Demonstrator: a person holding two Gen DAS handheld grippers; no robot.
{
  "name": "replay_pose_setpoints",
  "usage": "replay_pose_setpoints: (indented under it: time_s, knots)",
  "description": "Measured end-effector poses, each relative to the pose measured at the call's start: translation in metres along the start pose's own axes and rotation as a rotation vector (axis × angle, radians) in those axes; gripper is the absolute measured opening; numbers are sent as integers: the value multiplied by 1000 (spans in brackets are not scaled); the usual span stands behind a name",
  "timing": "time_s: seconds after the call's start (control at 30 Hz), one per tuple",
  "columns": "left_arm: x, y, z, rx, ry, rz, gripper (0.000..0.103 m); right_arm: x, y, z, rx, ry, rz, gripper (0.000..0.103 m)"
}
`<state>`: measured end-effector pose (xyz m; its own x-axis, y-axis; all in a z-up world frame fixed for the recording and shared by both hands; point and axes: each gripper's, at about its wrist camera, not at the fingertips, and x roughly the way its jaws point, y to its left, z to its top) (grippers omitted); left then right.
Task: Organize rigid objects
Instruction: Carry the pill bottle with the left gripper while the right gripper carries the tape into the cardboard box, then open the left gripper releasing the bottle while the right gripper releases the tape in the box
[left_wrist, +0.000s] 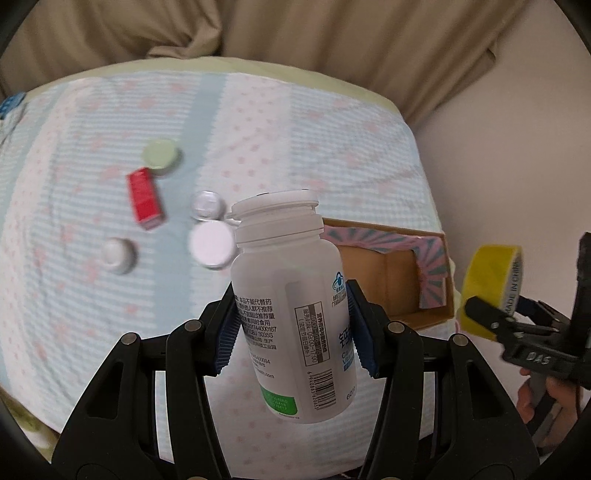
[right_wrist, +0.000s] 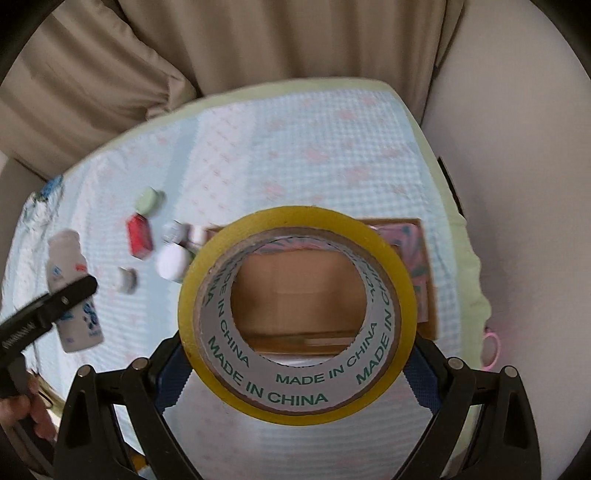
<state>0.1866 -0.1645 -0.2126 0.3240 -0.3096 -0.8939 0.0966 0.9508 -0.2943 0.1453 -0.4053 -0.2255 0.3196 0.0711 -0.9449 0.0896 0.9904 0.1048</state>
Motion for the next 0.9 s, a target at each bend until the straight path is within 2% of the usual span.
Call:
replay_pose_setpoints:
  time_s: [0.2,0.43,0.63,0.9]
  knots:
    - [64,-53,3,37,84,9,50,44,-52,7,-25,73,-12,96]
    - [148,-91,5,129,197,39,50,98,-75,13,-114,124,-27,96]
    - [210,-101,2,173,292,70,50,142,-77,8,-166,176,-21,96]
    - [252,-94,-7,217,372,122,50,176,-77,-1,-187,203,-4,96]
